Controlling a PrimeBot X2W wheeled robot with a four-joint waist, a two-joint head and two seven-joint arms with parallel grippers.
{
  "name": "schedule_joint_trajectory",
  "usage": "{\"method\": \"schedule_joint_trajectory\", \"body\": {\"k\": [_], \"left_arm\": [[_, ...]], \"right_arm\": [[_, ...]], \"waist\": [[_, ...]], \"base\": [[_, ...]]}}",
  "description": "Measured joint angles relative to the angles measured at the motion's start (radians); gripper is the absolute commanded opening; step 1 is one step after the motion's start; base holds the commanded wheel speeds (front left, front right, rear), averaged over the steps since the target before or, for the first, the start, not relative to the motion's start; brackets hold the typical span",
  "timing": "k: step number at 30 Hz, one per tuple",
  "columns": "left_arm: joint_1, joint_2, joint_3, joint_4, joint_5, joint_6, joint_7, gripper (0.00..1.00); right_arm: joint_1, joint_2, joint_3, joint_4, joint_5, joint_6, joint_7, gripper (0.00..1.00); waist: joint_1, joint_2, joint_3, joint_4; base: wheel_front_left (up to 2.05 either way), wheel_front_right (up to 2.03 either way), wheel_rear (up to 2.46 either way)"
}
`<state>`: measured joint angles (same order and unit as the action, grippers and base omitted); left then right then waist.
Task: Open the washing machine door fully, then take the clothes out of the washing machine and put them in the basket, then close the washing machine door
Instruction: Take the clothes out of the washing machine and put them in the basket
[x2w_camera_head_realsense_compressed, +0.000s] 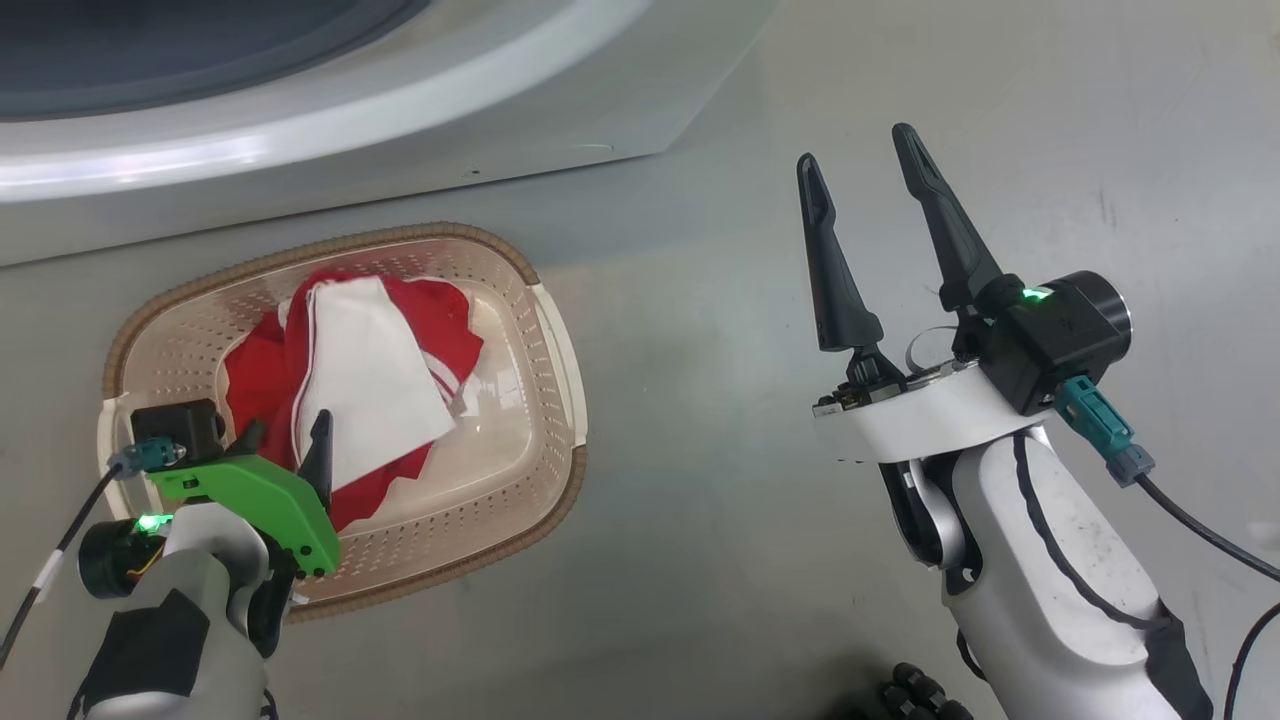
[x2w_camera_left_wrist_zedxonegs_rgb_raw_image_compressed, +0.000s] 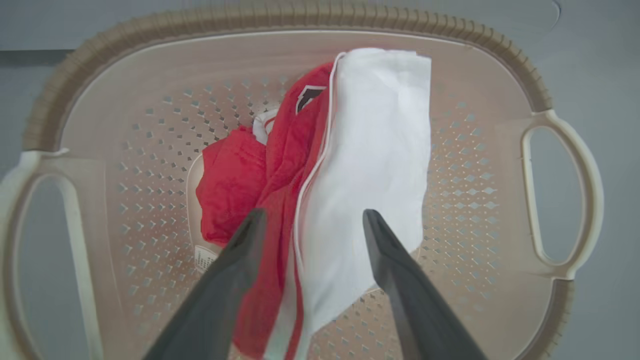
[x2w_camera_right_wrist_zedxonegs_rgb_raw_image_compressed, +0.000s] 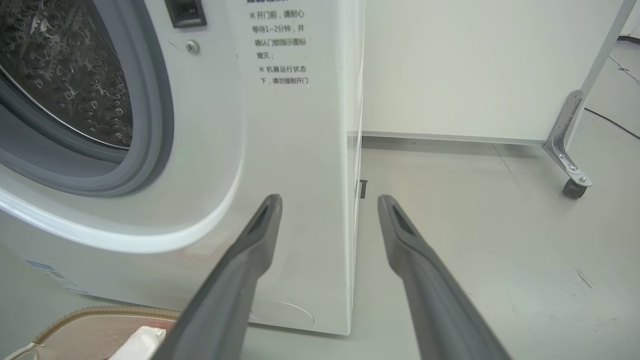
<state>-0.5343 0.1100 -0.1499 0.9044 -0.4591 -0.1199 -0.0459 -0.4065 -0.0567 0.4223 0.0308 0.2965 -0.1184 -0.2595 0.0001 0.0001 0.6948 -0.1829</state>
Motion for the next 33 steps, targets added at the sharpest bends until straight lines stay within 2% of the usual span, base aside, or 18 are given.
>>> {"method": "schedule_joint_trajectory", "body": {"k": [14,21,33], "left_arm": [[0.000,-0.027,0.005,0.029,-0.003,0.000,-0.164,1.00],[0.009,-0.034,0.015,0.019,-0.003,0.000,-0.195,1.00],[0.072,-0.035,0.026,-0.151,0.025,0.003,-0.205,1.00]], "right_arm": [[0.001,0.000,-0.033,0.067,0.000,0.000,0.000,1.00],[0.037,-0.001,-0.072,0.113,-0.001,0.000,0.000,1.00],[0.110,-0.005,-0.095,0.154,0.000,0.003,0.000,1.00]], "waist": [[0.0000,0.0000,-0.107,0.044],[-0.0001,0.0000,-0.182,0.082],[-0.0002,0.0000,-0.332,0.144]], "base": [[0.00,0.00,0.00],[0.00,0.00,0.00],[0.00,0.00,0.00]]}}
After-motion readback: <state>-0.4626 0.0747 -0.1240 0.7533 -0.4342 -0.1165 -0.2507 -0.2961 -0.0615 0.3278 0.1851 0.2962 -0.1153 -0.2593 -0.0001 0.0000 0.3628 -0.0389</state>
